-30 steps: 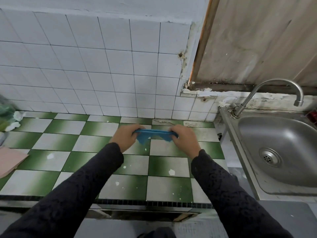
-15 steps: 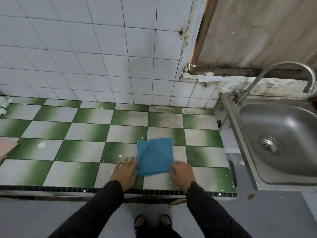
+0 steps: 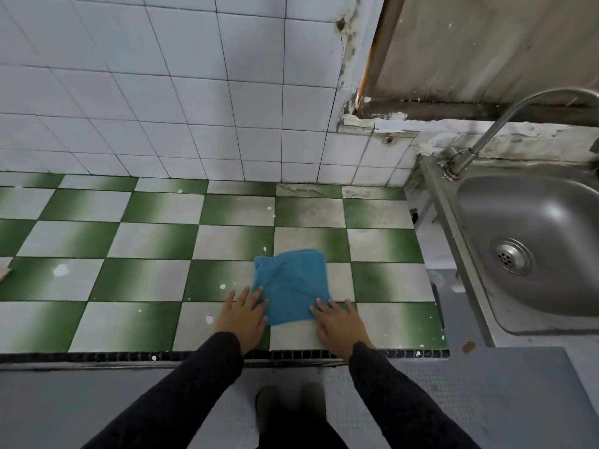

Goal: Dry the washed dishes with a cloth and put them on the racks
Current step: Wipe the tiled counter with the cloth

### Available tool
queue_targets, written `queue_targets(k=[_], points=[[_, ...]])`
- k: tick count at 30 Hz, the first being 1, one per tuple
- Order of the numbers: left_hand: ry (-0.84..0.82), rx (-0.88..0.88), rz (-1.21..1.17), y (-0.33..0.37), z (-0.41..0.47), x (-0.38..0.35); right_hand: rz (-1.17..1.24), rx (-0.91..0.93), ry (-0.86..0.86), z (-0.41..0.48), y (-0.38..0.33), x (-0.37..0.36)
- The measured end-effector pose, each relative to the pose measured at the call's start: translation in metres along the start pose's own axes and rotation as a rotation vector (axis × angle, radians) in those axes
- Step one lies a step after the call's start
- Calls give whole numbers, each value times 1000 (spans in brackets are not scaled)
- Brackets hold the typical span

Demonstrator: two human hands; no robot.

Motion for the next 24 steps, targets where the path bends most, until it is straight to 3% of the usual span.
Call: queue_targets(k=[6,14,20,24], points=[[112,-72,-60,-3,3,-2,3,-8,350,4,-5,19],[73,-73,-65,2,26,-9,-84,120,-4,41,-6,-11],[79,-11,-24,0,61,-3,-178,158,-42,59,25,-15],[108,-21,15,13,90,13,-152,103,20,66,44,23]])
Point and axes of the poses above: each hand's wrist, its own z-axis towards the middle knuckle, its own x-axis out of the back of the hand, y = z × x, the point moved 2 cm from there along z, towards the middle knuckle, and after that the axes turned 11 degrees about x, right-handed, at the moved point
